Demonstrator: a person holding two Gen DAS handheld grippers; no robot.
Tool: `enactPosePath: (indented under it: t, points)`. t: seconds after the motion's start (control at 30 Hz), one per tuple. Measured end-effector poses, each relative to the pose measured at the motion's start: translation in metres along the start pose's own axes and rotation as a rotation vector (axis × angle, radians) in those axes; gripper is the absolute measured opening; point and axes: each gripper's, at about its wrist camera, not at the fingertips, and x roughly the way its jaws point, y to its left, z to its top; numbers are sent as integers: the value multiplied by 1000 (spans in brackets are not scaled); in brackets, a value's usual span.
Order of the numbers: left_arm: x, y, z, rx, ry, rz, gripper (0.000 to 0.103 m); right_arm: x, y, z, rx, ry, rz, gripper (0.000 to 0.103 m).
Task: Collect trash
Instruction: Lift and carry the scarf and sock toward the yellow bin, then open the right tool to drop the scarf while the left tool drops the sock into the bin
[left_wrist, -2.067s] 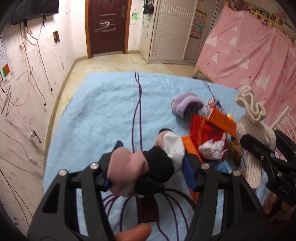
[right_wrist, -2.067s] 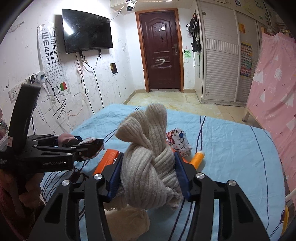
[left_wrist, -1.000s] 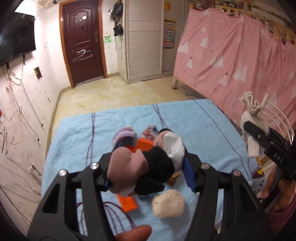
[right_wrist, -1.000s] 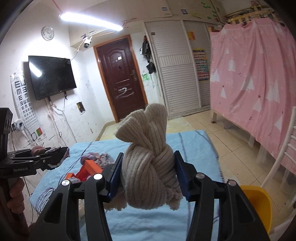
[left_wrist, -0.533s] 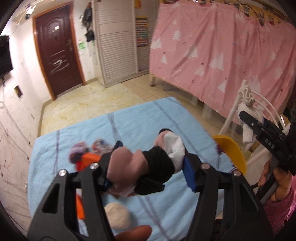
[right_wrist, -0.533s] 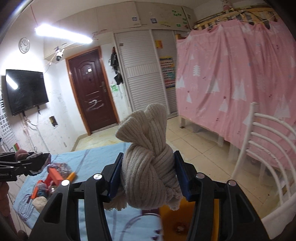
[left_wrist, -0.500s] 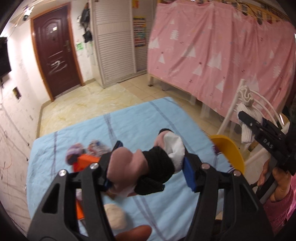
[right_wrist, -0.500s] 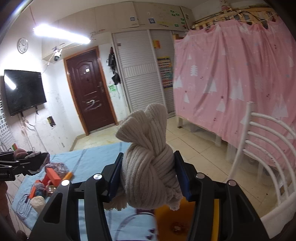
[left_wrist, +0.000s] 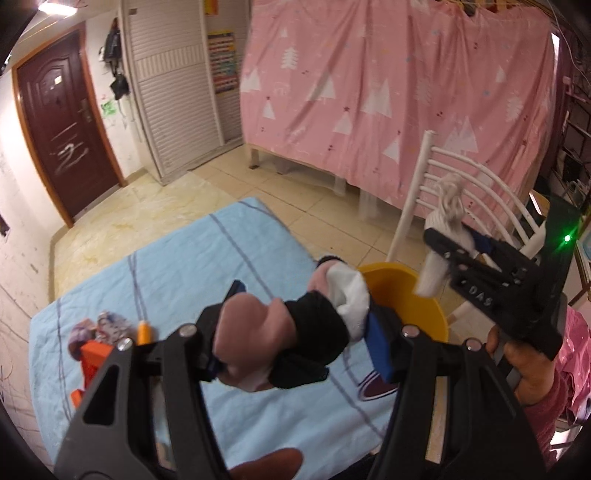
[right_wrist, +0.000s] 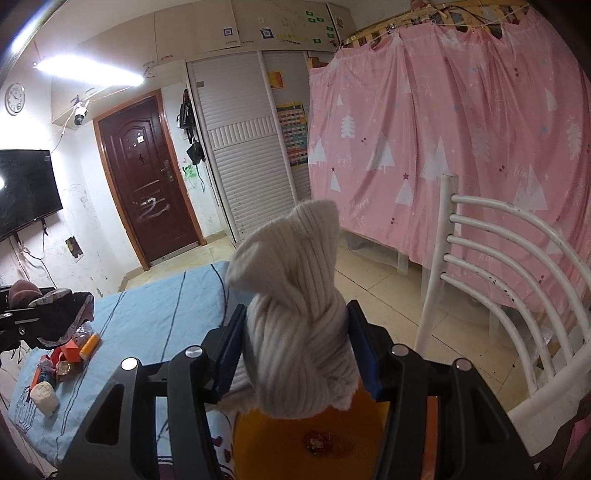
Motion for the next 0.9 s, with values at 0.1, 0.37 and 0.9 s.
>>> enactPosePath:
  t: [0.1, 0.37, 0.9]
  points:
    - [10, -13, 5, 8, 12, -24, 58, 3, -9, -4, 13, 15, -6, 48]
    - [41, -41, 19, 16, 69, -105, 59, -1, -22, -6, 59, 6, -23, 49]
    - [52, -67, 30, 23, 76, -188, 86, -13, -36, -1, 100, -22, -47, 49]
